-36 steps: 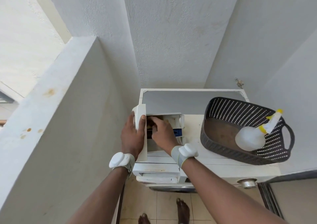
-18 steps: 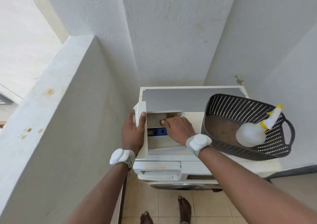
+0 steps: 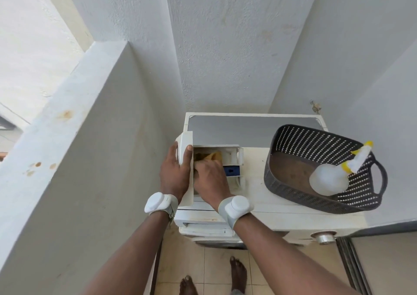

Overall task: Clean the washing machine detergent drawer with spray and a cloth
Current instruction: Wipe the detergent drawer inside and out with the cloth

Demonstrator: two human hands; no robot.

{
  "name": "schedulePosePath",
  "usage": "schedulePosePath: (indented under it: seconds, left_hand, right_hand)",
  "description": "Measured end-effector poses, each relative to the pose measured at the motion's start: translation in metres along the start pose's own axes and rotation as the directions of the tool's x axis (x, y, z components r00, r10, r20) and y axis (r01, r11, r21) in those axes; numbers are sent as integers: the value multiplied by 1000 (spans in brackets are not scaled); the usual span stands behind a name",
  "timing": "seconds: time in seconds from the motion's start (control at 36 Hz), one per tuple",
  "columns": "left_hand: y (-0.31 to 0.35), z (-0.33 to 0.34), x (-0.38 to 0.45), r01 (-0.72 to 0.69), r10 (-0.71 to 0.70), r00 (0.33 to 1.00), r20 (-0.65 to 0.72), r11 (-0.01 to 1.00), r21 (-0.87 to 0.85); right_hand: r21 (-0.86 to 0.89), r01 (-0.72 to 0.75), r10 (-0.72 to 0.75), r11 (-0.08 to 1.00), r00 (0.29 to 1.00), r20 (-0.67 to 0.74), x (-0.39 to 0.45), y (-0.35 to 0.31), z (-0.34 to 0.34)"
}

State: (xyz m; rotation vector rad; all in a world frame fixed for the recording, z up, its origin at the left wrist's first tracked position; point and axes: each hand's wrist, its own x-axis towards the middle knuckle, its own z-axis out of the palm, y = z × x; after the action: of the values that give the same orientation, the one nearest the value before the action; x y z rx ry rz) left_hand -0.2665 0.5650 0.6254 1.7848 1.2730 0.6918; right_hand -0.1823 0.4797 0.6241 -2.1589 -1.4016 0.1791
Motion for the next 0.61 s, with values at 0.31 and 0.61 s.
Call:
schedulePosePath:
  seconds: [0.31,0.61]
  left_hand:
    - [-3,-1,5,43,-43,999,1,999,-25]
    - [0,-4,-3,8,-8,1000,2,1000,-12]
  right_hand:
    - [-378,19,-45,926,997,-58,-25,97,-30]
    - [83,-497,503,864,845,-183,3,42,-27]
